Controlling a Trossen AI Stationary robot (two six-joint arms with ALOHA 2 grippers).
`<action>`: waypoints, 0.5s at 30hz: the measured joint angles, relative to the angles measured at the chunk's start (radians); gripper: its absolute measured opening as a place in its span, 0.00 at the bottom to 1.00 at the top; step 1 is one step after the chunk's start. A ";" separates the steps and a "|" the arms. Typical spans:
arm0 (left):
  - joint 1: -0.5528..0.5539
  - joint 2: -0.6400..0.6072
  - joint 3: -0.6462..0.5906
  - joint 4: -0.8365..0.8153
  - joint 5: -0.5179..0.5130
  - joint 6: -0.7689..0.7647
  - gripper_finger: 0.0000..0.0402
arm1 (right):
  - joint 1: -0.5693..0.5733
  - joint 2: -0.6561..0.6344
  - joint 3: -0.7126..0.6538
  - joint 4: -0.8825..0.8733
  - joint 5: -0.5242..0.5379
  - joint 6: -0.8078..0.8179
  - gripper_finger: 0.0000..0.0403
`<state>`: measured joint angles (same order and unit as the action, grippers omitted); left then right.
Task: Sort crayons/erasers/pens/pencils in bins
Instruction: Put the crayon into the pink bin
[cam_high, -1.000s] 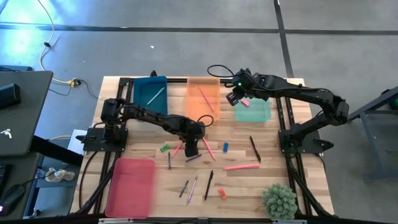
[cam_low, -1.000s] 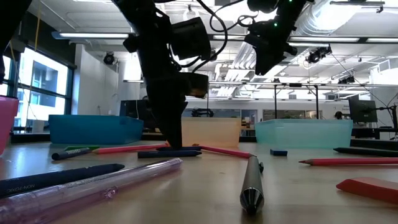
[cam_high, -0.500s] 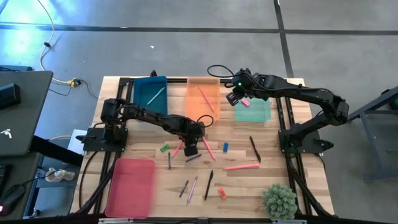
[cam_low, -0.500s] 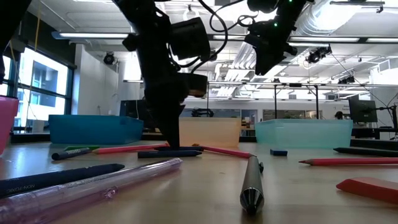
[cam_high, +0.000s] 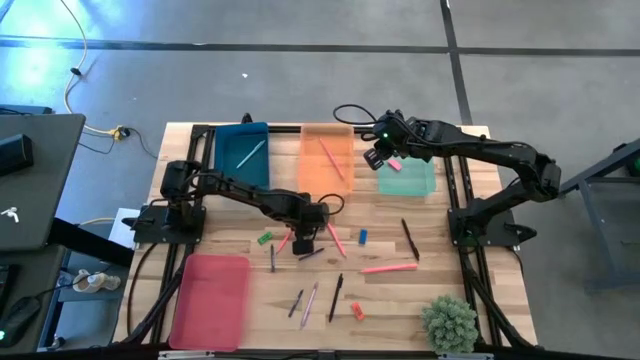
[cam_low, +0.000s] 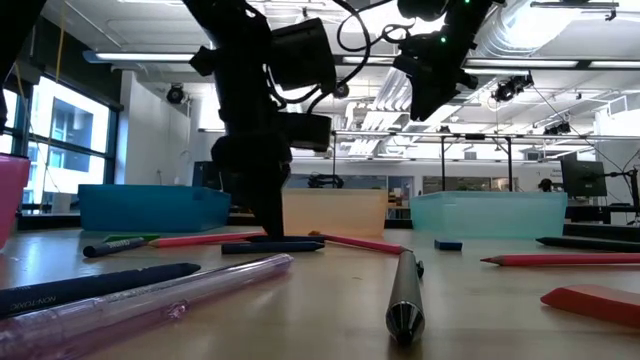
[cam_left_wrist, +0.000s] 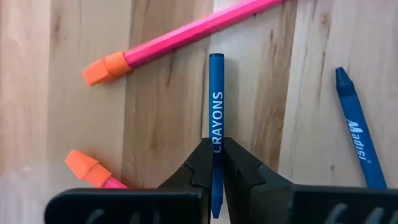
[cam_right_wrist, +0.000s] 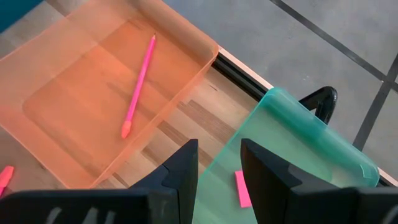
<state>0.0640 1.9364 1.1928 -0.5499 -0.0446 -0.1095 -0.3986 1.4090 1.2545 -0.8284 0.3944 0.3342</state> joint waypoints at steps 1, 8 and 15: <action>-0.002 -0.007 -0.001 -0.019 0.009 0.000 0.01 | 0.000 0.000 0.000 0.000 0.000 0.000 0.28; -0.026 -0.082 -0.003 -0.055 0.003 0.001 0.01 | 0.000 0.000 0.000 0.000 0.000 0.000 0.28; -0.064 -0.210 -0.001 -0.162 -0.037 -0.018 0.01 | 0.000 0.000 0.000 -0.004 0.000 -0.002 0.28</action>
<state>-0.0004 1.7262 1.1919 -0.7117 -0.0811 -0.1274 -0.3985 1.4094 1.2545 -0.8319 0.3943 0.3321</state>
